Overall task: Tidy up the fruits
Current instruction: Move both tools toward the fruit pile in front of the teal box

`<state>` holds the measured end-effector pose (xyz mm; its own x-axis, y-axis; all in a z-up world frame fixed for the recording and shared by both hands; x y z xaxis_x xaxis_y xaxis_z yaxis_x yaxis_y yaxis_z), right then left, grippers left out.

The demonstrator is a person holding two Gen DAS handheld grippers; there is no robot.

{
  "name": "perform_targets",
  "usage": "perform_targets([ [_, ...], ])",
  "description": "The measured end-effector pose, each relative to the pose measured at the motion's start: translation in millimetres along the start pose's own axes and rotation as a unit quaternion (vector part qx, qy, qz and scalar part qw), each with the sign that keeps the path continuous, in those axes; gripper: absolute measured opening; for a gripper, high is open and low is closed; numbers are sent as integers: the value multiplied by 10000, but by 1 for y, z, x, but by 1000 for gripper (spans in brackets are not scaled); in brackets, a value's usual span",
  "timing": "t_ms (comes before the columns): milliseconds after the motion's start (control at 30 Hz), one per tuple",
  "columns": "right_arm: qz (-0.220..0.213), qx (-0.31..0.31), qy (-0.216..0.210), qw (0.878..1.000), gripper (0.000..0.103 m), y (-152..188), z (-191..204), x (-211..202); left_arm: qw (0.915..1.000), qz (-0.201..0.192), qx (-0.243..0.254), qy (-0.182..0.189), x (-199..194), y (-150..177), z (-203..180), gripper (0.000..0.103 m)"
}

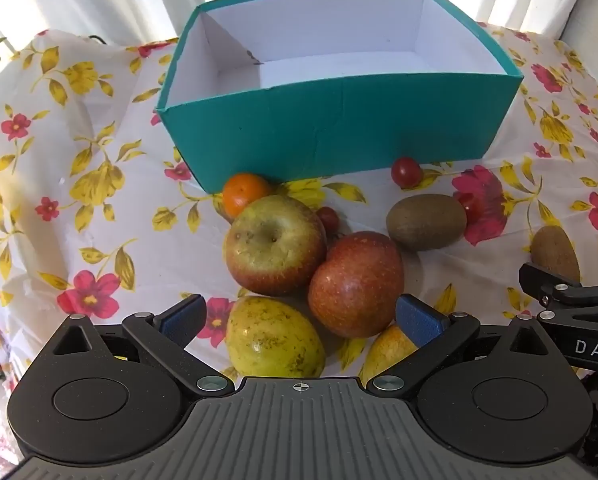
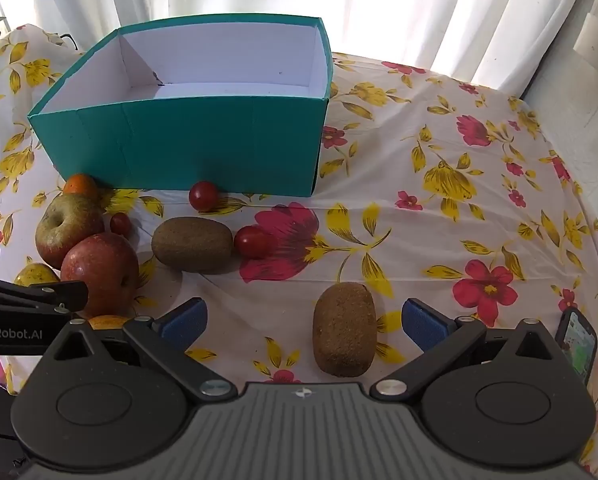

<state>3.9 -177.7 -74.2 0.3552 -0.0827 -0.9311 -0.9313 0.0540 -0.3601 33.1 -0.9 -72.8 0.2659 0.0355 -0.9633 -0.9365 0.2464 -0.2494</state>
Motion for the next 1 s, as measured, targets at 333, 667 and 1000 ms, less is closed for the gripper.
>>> perform_targets([
  [333,-18,-1,42,10000,103,-1,-2,1,9997,46,-169,149,3,-4,-1,103],
  [667,-19,-15,34,10000,103,-3,-2,1,9997,136,-129,184,6,-4,-5,103],
  [1000,-5,8,39,10000,103,-4,-6,3,9996,143,-96,214,7,-7,-5,103],
])
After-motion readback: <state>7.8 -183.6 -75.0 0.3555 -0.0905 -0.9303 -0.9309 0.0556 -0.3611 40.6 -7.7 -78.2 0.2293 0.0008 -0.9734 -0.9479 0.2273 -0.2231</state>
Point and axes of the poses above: each gripper's, at about its wrist camera, not at the fingertips, and x roughly the way its jaws point, z to its left, y to its underside, the point moved 8 cm from there along x, roughly the way its jaws point, and after that the axes turned 10 degrees about z, right-handed, at the moved point
